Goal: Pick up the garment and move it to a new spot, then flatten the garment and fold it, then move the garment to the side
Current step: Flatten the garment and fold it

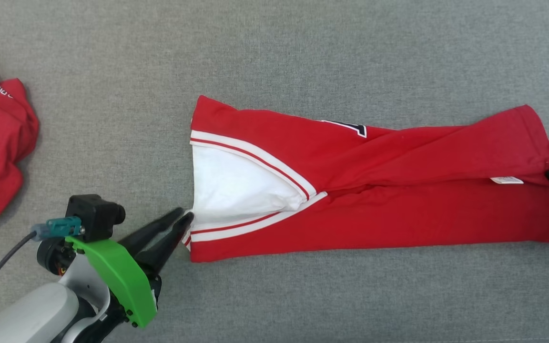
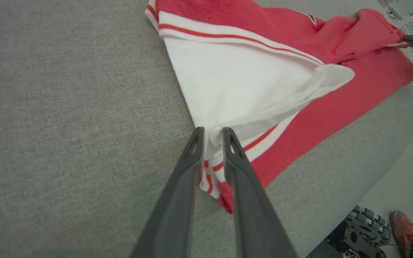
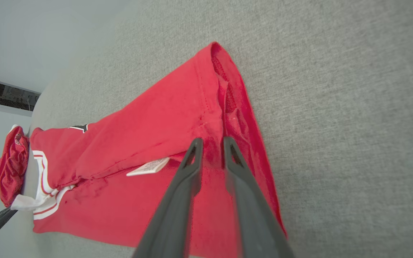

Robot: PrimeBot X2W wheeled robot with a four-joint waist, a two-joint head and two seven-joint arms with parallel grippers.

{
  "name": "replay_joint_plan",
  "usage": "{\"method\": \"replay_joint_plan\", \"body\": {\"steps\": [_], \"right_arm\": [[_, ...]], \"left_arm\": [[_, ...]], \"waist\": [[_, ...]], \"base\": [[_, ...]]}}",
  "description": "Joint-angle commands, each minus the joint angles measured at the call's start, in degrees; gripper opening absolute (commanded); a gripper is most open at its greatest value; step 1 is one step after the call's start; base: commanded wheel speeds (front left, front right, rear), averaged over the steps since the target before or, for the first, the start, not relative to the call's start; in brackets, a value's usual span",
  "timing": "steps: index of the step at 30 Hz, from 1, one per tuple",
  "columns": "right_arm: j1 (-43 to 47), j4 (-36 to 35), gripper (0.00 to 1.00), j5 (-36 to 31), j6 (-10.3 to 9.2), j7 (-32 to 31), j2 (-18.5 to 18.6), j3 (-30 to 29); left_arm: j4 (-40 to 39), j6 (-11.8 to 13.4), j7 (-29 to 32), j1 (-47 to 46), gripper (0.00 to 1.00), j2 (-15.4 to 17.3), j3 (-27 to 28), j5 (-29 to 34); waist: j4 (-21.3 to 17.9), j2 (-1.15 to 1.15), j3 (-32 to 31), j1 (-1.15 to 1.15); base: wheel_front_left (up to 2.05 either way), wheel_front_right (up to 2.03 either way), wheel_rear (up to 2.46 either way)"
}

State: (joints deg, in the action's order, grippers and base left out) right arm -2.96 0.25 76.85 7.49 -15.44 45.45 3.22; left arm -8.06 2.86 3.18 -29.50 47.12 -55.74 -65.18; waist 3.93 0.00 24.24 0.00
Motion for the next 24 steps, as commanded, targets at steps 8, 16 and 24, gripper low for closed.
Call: {"method": "replay_joint_plan", "body": {"steps": [8,16,24], "right_arm": [[3.2,-0.2,1.00,-6.5,0.00,10.1,-3.5,0.8],[6.1,4.3,1.00,-17.4,0.00,22.9,-8.6,4.5],[6.8,9.3,1.00,-23.0,0.00,29.4,-14.8,5.2]], "left_arm": [[4.8,9.1,-14.4,6.4,1.00,-4.6,2.2,6.8],[6.6,16.4,-18.4,15.1,1.00,-12.3,8.4,14.9],[5.4,16.7,-18.4,27.0,1.00,-23.9,21.8,31.9]], "waist": [[-1.6,0.00,-8.7,0.00],[-1.8,0.00,-15.3,0.00],[0.0,0.00,-17.7,0.00]], "base": [[0.00,0.00,0.00],[0.00,0.00,0.00],[0.00,0.00,0.00]]}}
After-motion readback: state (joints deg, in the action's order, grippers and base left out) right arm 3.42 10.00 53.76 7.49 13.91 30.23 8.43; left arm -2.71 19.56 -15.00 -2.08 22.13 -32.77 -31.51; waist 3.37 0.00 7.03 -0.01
